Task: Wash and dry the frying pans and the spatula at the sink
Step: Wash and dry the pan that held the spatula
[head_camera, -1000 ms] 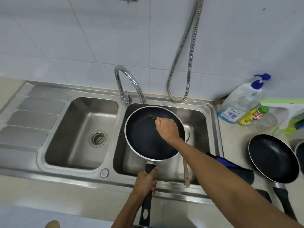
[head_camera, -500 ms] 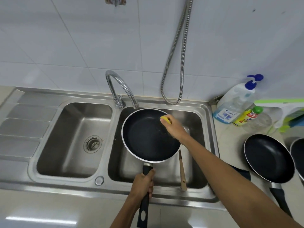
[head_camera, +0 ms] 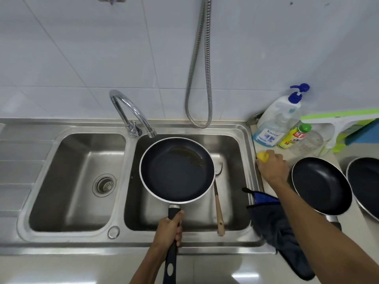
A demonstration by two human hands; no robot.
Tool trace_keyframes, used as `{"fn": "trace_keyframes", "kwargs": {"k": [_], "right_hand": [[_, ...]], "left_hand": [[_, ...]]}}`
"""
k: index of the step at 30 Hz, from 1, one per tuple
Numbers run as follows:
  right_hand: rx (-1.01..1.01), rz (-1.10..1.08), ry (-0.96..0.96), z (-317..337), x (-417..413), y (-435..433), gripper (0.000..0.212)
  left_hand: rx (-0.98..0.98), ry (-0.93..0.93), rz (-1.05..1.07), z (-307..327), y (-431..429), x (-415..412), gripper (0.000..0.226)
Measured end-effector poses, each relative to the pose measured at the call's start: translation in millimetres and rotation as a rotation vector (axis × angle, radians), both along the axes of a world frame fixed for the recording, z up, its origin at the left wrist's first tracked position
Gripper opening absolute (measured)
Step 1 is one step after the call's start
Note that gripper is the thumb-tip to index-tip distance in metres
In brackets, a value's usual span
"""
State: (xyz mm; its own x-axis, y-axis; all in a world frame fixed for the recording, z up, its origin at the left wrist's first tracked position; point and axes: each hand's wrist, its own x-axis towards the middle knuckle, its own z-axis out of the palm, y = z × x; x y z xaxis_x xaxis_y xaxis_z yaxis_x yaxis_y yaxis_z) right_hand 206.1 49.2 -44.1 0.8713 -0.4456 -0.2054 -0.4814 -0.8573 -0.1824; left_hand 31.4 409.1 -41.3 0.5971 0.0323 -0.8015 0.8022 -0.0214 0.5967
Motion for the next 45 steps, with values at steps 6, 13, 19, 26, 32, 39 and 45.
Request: {"fn": "trace_keyframes", "kwargs": {"k": [6, 13, 19, 26, 32, 39, 45], "right_hand": [[0.016, 0.038, 0.049, 5, -7, -5, 0.071], [-0.070, 0.038, -0.090, 10, -15, 5, 0.067], [-0.090, 0.070, -0.172, 28, -15, 14, 0.060], [-0.042, 0.152, -0.199, 44, -18, 32, 0.049], [0.063, 0.145, -0.193, 53, -33, 68, 0.043], [0.679, 0.098, 0.151, 44, -115, 196, 0.041], [1.372, -0.411, 0.547, 55, -161, 250, 0.063]], "left_hand": [[-0.037, 0.014, -0.009, 1, 3, 2, 0.052], [-0.062, -0.006, -0.009, 7, 7, 1, 0.050], [-0.075, -0.018, -0.014, 12, 12, 1, 0.046], [-0.057, -0.014, -0.006, 12, 18, 4, 0.046], [-0.052, -0.030, -0.025, 11, 28, 2, 0.043], [-0.102, -0.067, 0.064, 32, 12, 6, 0.061], [0.015, -0.095, 0.016, 29, 2, 8, 0.091]]}}
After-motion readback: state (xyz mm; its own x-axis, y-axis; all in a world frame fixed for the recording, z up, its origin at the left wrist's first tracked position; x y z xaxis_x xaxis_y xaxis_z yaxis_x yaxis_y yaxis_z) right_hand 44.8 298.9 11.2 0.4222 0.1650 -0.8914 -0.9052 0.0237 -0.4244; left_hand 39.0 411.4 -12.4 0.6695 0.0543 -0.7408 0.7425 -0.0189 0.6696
